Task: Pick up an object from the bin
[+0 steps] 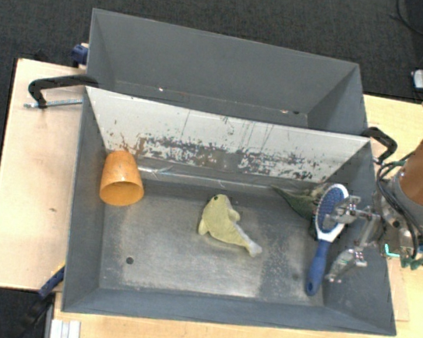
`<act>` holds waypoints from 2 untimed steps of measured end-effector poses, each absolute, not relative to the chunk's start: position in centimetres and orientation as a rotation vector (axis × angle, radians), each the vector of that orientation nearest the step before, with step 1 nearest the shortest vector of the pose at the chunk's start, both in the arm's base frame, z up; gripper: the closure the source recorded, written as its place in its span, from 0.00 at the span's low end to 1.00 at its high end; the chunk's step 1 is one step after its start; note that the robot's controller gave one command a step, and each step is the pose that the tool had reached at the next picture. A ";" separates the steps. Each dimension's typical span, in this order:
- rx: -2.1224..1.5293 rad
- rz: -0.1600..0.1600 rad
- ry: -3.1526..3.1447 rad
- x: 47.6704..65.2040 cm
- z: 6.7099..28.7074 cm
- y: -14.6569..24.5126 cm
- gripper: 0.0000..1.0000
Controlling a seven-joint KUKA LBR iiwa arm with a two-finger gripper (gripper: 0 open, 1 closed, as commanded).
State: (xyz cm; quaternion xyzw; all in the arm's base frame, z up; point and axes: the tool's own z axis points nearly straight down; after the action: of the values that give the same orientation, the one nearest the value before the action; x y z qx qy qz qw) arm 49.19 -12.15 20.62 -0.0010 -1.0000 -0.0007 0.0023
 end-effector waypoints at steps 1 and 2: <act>-0.246 -0.004 -3.126 49.7 8.4 -11.4 0.00; -0.536 -0.007 -3.100 53.5 7.7 -3.9 0.00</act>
Offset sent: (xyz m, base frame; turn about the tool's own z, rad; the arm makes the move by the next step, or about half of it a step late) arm 0.0063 0.0057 -0.1183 0.1542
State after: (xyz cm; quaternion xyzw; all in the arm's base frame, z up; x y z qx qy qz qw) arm 53.54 -3.92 7.72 -0.1703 -0.9854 -0.0022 -0.0024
